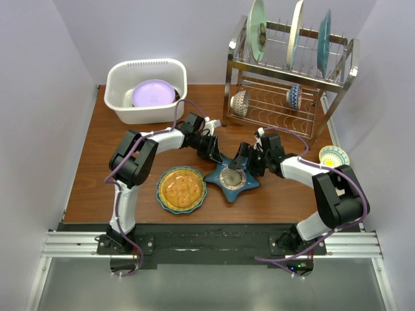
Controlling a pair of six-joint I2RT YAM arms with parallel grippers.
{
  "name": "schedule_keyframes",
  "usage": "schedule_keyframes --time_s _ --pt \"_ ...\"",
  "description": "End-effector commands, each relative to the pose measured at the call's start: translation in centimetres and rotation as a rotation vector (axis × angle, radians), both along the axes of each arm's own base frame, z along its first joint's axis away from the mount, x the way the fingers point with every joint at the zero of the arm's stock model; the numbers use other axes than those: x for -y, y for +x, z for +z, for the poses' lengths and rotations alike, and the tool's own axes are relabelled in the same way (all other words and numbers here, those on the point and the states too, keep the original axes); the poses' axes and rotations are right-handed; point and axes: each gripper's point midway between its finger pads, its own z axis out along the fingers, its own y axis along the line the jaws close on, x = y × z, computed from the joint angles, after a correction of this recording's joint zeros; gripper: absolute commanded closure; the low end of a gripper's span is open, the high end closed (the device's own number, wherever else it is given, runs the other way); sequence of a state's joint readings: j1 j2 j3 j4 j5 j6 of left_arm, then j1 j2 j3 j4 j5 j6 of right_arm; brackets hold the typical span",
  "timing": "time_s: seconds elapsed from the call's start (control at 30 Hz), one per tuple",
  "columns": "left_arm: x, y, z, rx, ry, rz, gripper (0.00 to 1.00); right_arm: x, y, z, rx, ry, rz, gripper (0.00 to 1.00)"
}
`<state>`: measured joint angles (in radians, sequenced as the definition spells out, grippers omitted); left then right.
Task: Place the plates into the plastic bin on the countertop
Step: Pick up the plate at the center of the board.
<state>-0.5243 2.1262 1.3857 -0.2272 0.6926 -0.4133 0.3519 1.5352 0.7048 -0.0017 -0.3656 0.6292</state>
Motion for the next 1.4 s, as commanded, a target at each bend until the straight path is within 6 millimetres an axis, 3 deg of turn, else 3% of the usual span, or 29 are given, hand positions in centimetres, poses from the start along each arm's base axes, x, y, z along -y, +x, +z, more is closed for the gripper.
schedule_keyframes --time_s 0.0,0.23,0.63,1.37 --pt "1.1 2.2 2.1 0.09 -0.037 0.001 1.0 -1.4 0.2 2.5 0.064 0.06 0.043 0.07" --pt "0.2 4.2 3.2 0.106 -0.046 0.042 1.0 -1.2 0.1 3.2 0.087 0.066 0.044 0.05" --pt "-3.2 7.3 6.3 0.144 -0.062 0.127 1.0 -1.2 -0.1 3.1 0.087 0.065 0.047 0.04" --pt "-7.0 9.5 10.5 0.172 -0.094 0.22 1.0 -1.2 -0.6 3.8 0.107 0.079 0.056 0.04"
